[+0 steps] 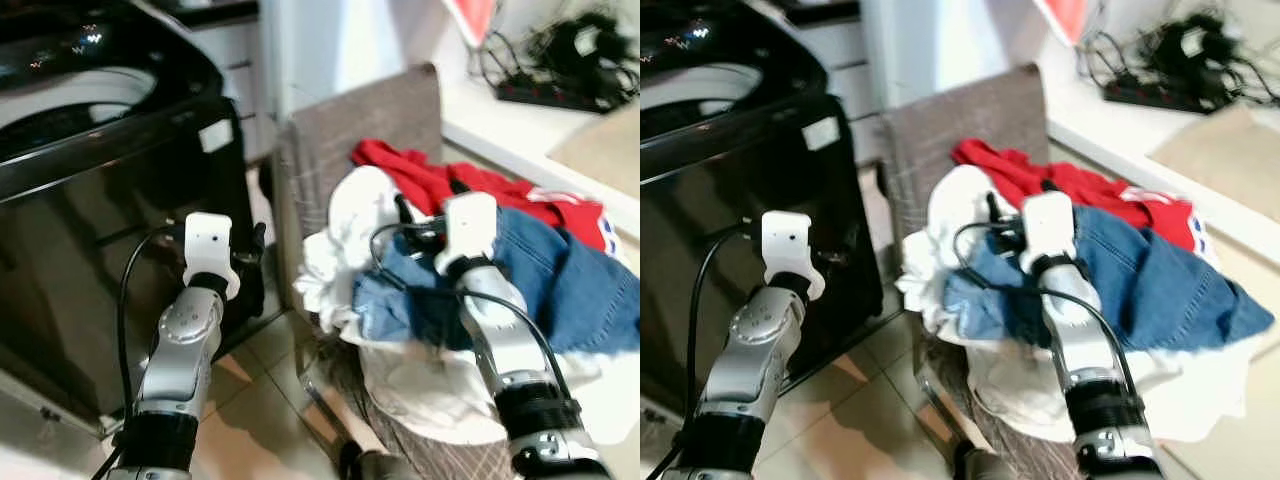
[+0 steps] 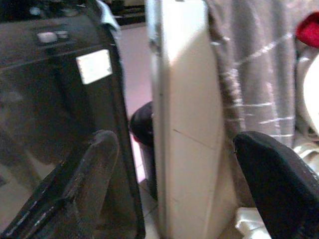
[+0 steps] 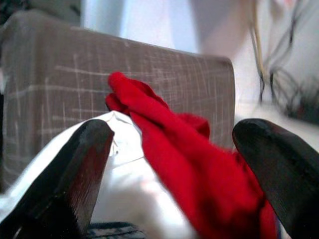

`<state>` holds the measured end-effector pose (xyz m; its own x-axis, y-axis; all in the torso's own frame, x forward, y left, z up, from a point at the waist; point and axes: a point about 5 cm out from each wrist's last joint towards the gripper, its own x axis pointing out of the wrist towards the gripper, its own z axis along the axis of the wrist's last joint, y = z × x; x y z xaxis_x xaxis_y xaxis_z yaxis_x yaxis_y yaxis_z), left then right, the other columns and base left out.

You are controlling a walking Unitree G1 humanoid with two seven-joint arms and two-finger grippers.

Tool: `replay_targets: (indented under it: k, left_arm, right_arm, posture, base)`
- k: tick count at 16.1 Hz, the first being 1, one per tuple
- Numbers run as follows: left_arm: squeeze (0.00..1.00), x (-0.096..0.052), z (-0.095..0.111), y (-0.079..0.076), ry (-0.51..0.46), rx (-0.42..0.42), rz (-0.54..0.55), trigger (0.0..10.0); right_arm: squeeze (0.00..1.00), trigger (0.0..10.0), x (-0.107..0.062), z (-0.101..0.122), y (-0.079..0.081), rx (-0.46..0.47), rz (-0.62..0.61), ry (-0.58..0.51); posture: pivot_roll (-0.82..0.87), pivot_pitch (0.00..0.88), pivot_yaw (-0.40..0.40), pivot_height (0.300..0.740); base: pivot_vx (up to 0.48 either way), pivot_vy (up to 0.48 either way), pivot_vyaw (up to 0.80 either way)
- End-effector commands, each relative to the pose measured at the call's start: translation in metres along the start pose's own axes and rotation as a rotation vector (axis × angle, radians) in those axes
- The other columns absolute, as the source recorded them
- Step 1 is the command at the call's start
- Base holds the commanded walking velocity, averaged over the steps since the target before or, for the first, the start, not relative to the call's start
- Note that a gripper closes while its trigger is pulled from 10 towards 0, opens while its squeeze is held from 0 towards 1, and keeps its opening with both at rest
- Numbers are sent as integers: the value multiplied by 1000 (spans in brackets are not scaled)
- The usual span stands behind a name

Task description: Clothes washing

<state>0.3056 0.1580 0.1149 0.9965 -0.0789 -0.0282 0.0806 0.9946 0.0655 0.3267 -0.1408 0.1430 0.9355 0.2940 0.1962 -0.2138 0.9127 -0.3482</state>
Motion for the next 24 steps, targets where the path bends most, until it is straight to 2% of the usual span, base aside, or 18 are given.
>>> replay_targets:
  k: [1, 5, 6, 7, 8, 9, 10, 11, 14, 15, 16, 17, 19, 22, 24]
  left_arm:
    - [0, 4, 1, -6, -4, -3, -17, 10000]
    - [0, 4, 0, -8, -1, -7, -17, 10000]
    - [0, 4, -1, -9, 0, -5, -26, 10000]
    - [0, 5, -1, -10, 1, -4, -31, 10000]
    - [0, 7, -1, -11, 0, -3, -38, 10000]
    - [0, 7, -1, -11, 0, -2, -39, 10000]
    - [0, 7, -2, -10, 3, 1, -48, 10000]
    - [0, 7, -3, -7, 5, 1, -57, 10000]
    - [0, 9, -3, -1, 0, 16, -61, 10000]
    - [0, 12, -2, 0, -9, 30, -67, 10000]
    - [0, 13, -1, 0, -17, 33, -73, 10000]
    - [0, 14, 1, 0, -25, 38, -94, 10000]
    - [0, 14, 3, -2, -39, 67, -112, 10000]
    - [0, 15, 2, 2, -38, 58, -108, 10000]
    - [0, 16, 1, 3, -35, 50, -116, 10000]
  right_arm:
    - [0, 10000, 10, 24, 5, -114, 53, -129]
    - [0, 10000, 15, 48, -13, -169, -39, -244]
    - [0, 10000, 12, 62, -35, -210, -189, -301]
    - [0, 10000, 9, 63, -46, -207, -263, -290]
    - [78, 10000, 0, 57, -66, -175, -399, -256]
    - [78, 10000, -3, 55, -70, -166, -425, -250]
    - [1000, 10000, -23, 37, -85, -184, -539, -154]
    - [1000, 10000, -42, 22, -90, -204, -599, -84]
    - [1000, 10000, -51, 12, -84, -198, -596, -34]
    - [961, 10000, -52, 6, -79, -147, -585, -1]
    - [0, 10000, -50, 4, -75, -104, -561, -2]
    - [0, 10000, -44, 5, -66, -50, -518, -14]
    - [0, 10000, -41, 6, -59, -26, -481, -20]
    - [0, 10000, -39, 4, -56, 35, -462, -15]
    - [0, 10000, -40, 3, -57, 22, -470, -3]
  posture:
    - [-138, 0, 1, 740]
    - [-146, 0, 6, 740]
    - [-161, 0, 13, 740]
    - [-161, 0, 13, 740]
    - [-169, 0, 16, 740]
    - [-169, 0, 16, 740]
    - [-172, 0, 13, 740]
    - [-172, 0, 13, 740]
    - [-184, 0, 21, 740]
    - [-186, 0, 22, 732]
    - [-186, 0, 22, 727]
    - [-191, 0, 34, 712]
    - [-188, 0, 36, 693]
    - [-185, 0, 36, 663]
    - [-186, 0, 36, 639]
  base:
    - [0, 0, 0]
    - [0, 0, 0]
    - [0, 0, 0]
    - [0, 0, 0]
    - [0, 0, 0]
    - [0, 0, 0]
    - [0, 0, 0]
    - [0, 0, 0]
    - [0, 0, 0]
    - [0, 0, -425]
    - [0, 0, 0]
    - [0, 0, 0]
    - [0, 0, 0]
    - [0, 0, 0]
    - [0, 0, 0]
